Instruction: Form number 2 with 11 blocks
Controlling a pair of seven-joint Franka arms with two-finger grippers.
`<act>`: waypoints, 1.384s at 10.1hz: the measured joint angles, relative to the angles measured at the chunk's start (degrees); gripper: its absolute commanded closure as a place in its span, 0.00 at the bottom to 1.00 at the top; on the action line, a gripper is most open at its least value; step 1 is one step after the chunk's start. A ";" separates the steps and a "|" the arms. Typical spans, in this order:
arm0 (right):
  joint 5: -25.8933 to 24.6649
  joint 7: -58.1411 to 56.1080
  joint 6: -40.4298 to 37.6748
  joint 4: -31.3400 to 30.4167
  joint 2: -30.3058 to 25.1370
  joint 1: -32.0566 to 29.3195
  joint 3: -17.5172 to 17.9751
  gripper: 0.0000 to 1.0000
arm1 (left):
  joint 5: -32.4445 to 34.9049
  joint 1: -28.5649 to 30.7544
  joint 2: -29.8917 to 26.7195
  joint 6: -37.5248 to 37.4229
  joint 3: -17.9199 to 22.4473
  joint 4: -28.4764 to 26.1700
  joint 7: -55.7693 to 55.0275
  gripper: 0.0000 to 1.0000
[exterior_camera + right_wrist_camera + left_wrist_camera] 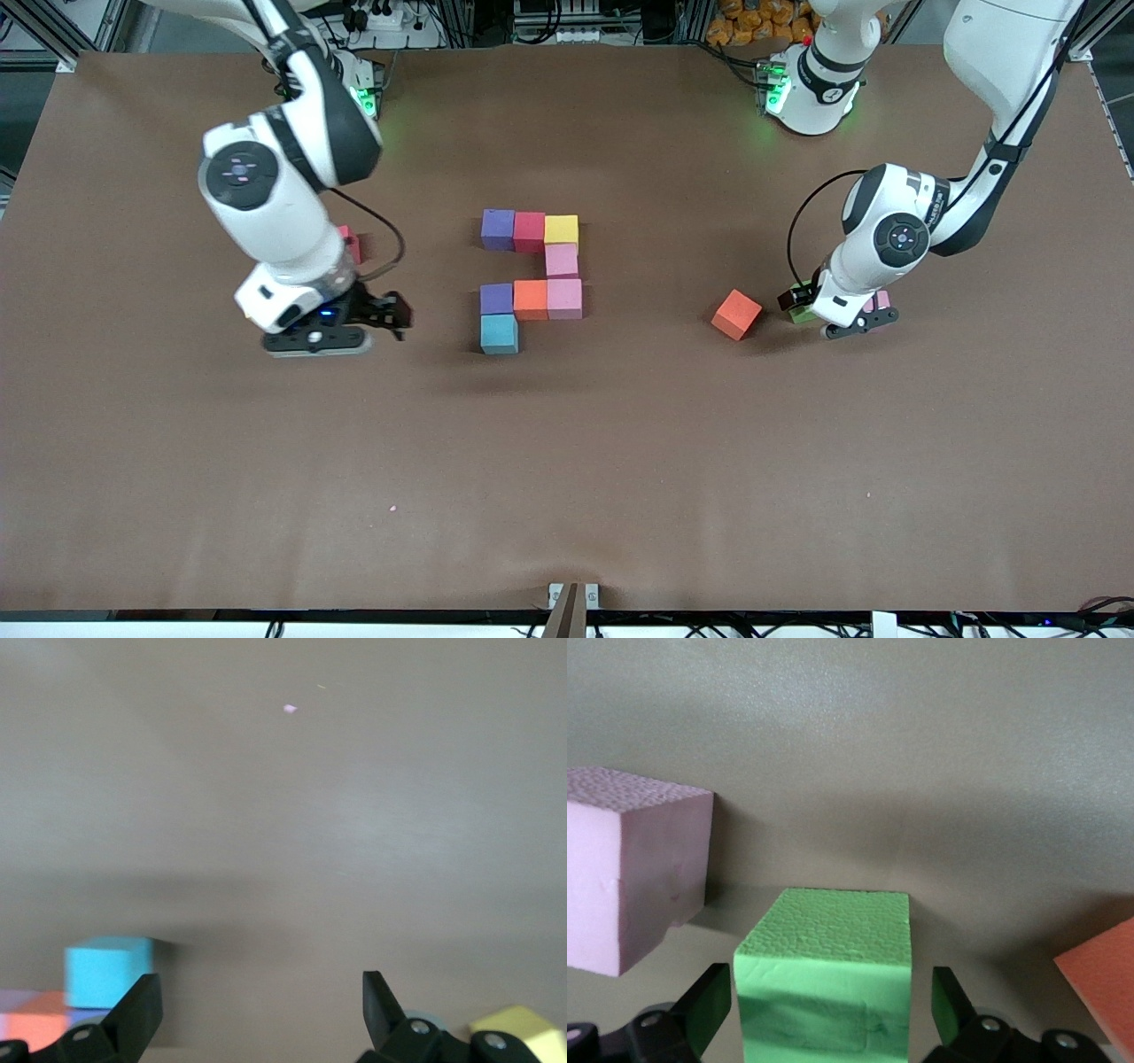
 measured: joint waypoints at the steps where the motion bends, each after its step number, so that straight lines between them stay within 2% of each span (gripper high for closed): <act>1: 0.00 -4.07 0.02 -2.70 -1.34 -2.08 -0.02 0.00 | 0.00 -0.01 0.03 0.05 0.00 0.01 0.00 0.00; 6: -0.03 -13.53 0.89 -12.42 -6.50 -6.21 -0.38 0.00 | 0.00 -0.01 0.15 0.12 0.00 0.02 0.00 0.00; 10: -0.03 -27.21 5.50 -20.89 -10.24 -11.72 -4.57 0.00 | 0.00 -0.04 0.85 1.08 -0.01 0.03 0.00 0.00; 11: -0.03 -28.80 6.18 -23.13 -10.91 -12.38 -4.81 0.00 | 0.00 -0.04 0.99 1.22 -0.01 0.03 0.00 0.36; 12: -0.03 -30.07 6.61 -24.83 -11.23 -13.48 -4.85 0.00 | 0.00 -0.03 1.01 1.28 -0.01 0.04 0.00 0.62; 14: -0.03 -33.36 9.67 -27.56 -11.00 -17.14 -5.11 0.00 | 0.00 0.00 1.00 1.35 -0.01 0.42 0.00 0.64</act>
